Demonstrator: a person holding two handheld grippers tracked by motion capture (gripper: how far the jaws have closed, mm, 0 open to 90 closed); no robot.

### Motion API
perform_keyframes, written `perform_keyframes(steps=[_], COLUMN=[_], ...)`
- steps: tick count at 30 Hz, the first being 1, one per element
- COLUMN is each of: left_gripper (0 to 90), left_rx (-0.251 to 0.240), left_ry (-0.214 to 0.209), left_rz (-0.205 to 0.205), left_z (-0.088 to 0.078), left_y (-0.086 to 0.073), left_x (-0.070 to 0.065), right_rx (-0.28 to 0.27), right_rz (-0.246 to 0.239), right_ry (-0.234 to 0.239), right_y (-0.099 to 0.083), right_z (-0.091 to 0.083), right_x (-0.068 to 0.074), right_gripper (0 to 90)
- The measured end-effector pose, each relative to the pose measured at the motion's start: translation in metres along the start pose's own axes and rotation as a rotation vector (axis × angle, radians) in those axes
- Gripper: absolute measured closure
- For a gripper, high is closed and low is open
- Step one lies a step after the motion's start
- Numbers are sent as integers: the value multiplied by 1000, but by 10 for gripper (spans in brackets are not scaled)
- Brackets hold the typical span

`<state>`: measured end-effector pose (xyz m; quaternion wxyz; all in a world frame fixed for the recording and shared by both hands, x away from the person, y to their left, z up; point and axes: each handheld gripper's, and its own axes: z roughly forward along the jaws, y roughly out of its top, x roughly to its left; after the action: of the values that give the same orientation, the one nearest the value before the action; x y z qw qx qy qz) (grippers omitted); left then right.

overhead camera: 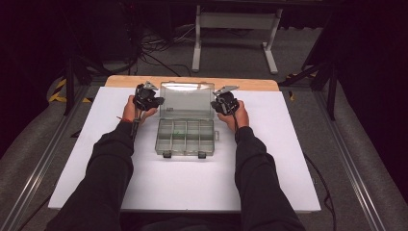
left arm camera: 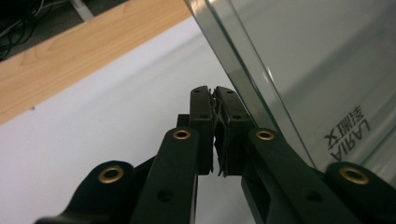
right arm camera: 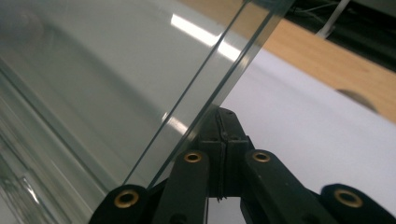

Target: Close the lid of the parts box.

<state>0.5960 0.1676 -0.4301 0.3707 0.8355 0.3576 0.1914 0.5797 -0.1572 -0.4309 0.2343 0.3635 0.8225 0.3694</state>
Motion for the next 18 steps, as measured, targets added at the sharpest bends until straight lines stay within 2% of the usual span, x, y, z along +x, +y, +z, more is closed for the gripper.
perform_keyframes(steps=[3, 7, 13, 18], left_gripper=[860, 866, 856, 861], left_rx=[-16, -24, -46, -78], left_ry=[-5, 8, 0, 3], left_rz=[4, 24, 40, 46], left_z=[-6, -14, -31, -42], left_y=[4, 10, 16, 20], left_x=[-1, -4, -8, -10], right_rx=[-20, -36, -88, -104], right_rz=[-3, 27, 27, 23], right_ry=[-9, 5, -1, 5], right_y=[3, 5, 12, 16], right_z=[-5, -12, -27, -33], right_x=[1, 0, 2, 6], right_gripper=[900, 900, 900, 900])
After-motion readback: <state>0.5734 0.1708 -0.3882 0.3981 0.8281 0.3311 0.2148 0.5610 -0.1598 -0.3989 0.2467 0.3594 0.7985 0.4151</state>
